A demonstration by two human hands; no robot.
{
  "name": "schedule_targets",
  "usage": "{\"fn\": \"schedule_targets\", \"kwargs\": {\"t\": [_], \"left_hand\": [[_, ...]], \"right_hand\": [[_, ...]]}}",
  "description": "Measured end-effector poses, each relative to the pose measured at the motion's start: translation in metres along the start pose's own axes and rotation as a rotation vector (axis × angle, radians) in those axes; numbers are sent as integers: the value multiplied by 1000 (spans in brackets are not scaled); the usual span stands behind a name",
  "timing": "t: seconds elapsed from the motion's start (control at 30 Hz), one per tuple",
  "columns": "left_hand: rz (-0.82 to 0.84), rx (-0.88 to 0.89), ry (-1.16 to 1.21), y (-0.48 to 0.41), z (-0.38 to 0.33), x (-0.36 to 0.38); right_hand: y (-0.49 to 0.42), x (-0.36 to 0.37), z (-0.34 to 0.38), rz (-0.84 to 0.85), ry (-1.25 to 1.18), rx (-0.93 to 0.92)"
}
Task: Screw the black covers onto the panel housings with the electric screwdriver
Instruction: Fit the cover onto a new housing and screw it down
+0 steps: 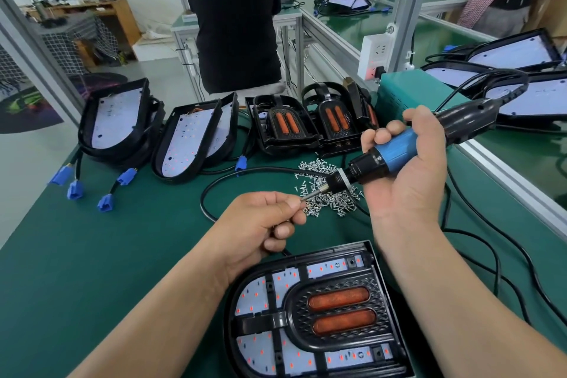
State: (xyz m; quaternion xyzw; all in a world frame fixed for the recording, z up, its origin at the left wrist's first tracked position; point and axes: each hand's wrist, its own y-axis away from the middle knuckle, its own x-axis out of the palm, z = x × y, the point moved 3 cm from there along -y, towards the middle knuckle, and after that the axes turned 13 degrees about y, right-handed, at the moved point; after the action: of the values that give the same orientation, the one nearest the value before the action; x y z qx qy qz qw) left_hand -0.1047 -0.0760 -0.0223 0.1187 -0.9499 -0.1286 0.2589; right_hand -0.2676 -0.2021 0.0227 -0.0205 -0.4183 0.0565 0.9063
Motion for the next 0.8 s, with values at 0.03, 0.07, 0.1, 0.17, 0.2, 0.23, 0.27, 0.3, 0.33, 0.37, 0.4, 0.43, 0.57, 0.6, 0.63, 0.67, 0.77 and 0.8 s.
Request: {"fn": "schedule_targets", "kwargs": {"t": [0.03,0.07,0.1,0.17,0.2,0.23,0.27,0.3,0.33,0.37,0.4,0.43,0.57,0.6,0.63,0.67,0.77,0.8], "left_hand": [[-11,10,9,0,-1,0],[-22,19,20,-1,-1,-1],[-32,25,34,-2,-2,-1],[-49,30,66,-3,-2,-2],[-53,30,79,-3,-2,-3],[-55,27,89,-3,-2,-3],[-54,24,97,-3,-2,-4],[-53,20,106,-3,-2,-4],[-50,16,114,-4,-2,-4],[-48,12,122,-4,-2,-4],[-46,6,130,-4,-2,-4],[-43,-2,136,-4,-2,-4],[-30,-24,134,-4,-2,-5],[-23,-26,129,-3,-2,-6],[-14,-27,122,-3,-3,-5],[-6,-24,111,-2,-3,-5],[-19,13,63,-2,-3,-5],[-33,32,44,-2,-3,-5]], "right_hand": [[1,1,0,14,11,-17],[2,3,-1,28,19,-31],[3,4,-1,43,24,-43],[4,6,0,66,32,-54],[4,6,0,74,33,-54],[4,7,0,79,32,-50],[4,7,0,84,29,-45],[4,6,0,90,25,-39],[3,6,0,101,19,-36],[3,6,0,116,16,-34],[3,6,1,136,17,-33],[3,7,1,157,19,-32],[2,7,3,207,22,-33],[2,8,4,212,23,-33],[2,8,4,214,23,-30],[2,8,5,214,23,-26],[3,8,4,190,44,-26],[3,8,3,167,59,-27]]}}
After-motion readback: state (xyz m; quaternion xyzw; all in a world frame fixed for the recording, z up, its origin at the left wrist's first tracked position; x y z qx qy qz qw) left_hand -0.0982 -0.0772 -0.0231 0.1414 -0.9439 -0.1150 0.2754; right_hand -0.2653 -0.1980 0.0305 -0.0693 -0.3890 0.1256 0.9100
